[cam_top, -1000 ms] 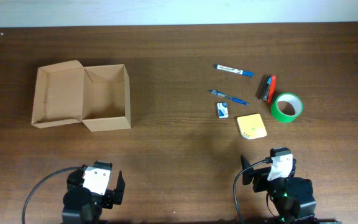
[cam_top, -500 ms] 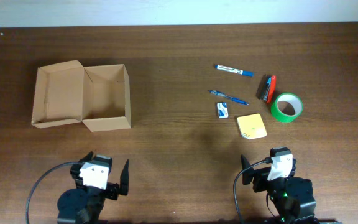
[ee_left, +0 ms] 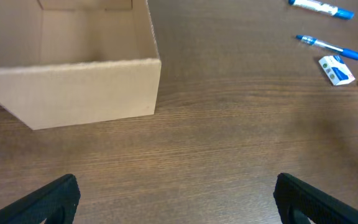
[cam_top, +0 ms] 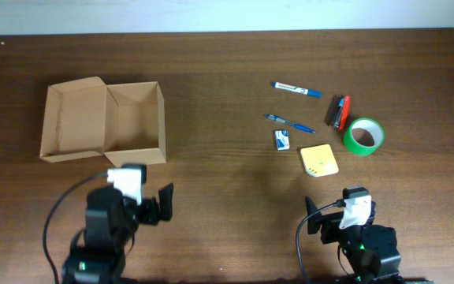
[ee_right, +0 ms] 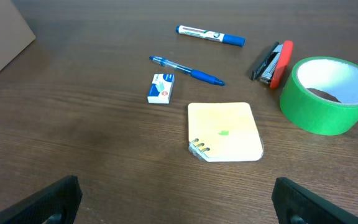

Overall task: Pack container
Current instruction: 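Move the left gripper to the cardboard box's right wall and grip it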

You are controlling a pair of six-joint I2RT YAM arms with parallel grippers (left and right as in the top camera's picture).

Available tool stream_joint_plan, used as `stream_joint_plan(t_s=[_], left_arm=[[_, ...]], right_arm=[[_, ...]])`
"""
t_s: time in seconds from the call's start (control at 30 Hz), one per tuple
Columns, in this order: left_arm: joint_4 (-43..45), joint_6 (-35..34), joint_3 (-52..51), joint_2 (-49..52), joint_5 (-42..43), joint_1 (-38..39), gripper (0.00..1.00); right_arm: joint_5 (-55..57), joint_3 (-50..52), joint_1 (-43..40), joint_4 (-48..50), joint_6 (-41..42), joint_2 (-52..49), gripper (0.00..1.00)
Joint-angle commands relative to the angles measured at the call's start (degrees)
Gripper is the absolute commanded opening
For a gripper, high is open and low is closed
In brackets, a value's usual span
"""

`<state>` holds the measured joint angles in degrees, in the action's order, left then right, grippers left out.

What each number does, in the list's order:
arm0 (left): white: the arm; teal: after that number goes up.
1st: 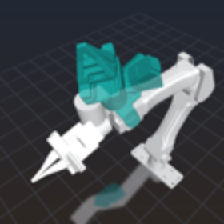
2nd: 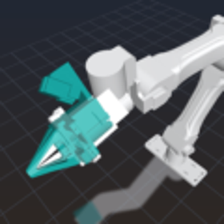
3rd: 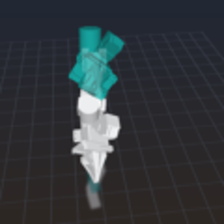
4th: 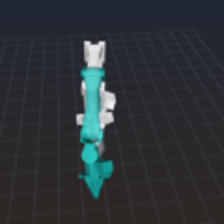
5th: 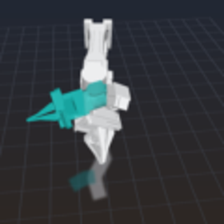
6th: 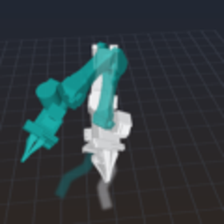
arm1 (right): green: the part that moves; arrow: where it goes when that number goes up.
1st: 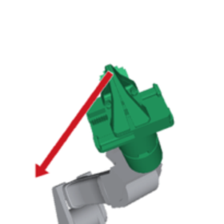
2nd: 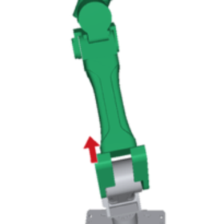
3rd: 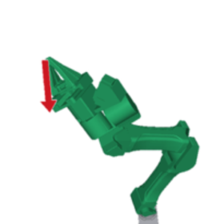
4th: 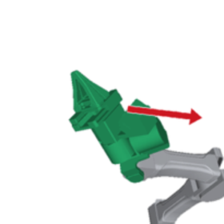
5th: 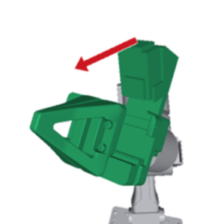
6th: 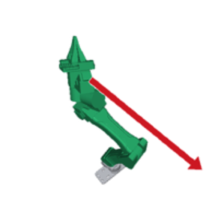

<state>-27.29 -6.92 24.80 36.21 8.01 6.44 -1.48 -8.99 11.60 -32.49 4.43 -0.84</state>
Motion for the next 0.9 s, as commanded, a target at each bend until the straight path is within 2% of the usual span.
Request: stream_joint_plan(t_s=[0.0,0.4,0.57,0.87], left_arm=[[0.70,1.05,8.24,8.15,1.20,0.28,1.00],[-0.13,2.86,30.38,37.18,0.96,0.28,1.00],[-2.01,6.38,38.80,48.06,0.79,0.28,1.00],[0.22,6.56,41.83,58.07,0.61,0.28,1.00]], right_arm=[[0.68,0.44,0.00,0.20,0.07,0.70,0.99],[0.68,0.44,0.00,0.20,0.07,0.70,0.99],[0.68,0.44,0.00,0.20,0.04,0.70,0.99],[0.68,0.44,0.00,0.20,0.07,0.70,0.99]])
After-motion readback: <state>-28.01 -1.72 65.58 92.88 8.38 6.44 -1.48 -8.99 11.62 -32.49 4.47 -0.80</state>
